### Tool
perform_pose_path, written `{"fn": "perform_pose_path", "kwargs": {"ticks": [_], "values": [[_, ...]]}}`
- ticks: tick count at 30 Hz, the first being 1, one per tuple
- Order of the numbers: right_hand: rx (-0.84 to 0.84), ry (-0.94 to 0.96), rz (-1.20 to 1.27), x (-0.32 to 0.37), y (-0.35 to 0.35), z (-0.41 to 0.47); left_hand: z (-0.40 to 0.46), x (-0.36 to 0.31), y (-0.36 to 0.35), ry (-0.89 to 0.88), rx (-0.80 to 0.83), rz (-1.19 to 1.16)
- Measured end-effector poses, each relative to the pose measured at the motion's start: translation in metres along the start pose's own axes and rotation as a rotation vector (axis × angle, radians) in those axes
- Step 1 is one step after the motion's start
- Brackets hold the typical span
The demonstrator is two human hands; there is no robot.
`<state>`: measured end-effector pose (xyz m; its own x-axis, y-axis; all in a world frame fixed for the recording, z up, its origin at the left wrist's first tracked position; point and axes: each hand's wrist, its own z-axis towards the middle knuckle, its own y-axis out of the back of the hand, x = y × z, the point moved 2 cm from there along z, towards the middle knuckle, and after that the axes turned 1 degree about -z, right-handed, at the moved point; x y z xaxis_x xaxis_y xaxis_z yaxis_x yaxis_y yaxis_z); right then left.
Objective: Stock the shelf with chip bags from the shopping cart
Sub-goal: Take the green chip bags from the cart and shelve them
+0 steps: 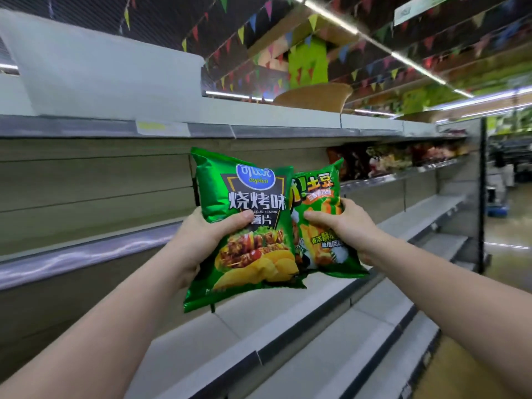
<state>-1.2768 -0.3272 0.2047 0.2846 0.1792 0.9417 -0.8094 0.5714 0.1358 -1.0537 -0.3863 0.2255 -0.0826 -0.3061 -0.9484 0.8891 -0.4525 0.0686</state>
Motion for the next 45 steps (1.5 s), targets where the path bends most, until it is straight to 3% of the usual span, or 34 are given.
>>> {"fn": "perform_pose_path", "kwargs": {"ticks": [24,31,45], "values": [[-0.366,-0.063,-0.076,-0.076,0.121,0.173,0.241,0.056,-0.146,0.057,0.360,-0.096],[-0.364,-0.050,-0.057,-0.106,0.173,0.234,0.288,0.066,-0.207,0.110,0.350,-0.096],[-0.174,-0.016,0.058,-0.126,0.283,0.416,0.409,0.041,-0.324,0.125,0.138,0.058]]}}
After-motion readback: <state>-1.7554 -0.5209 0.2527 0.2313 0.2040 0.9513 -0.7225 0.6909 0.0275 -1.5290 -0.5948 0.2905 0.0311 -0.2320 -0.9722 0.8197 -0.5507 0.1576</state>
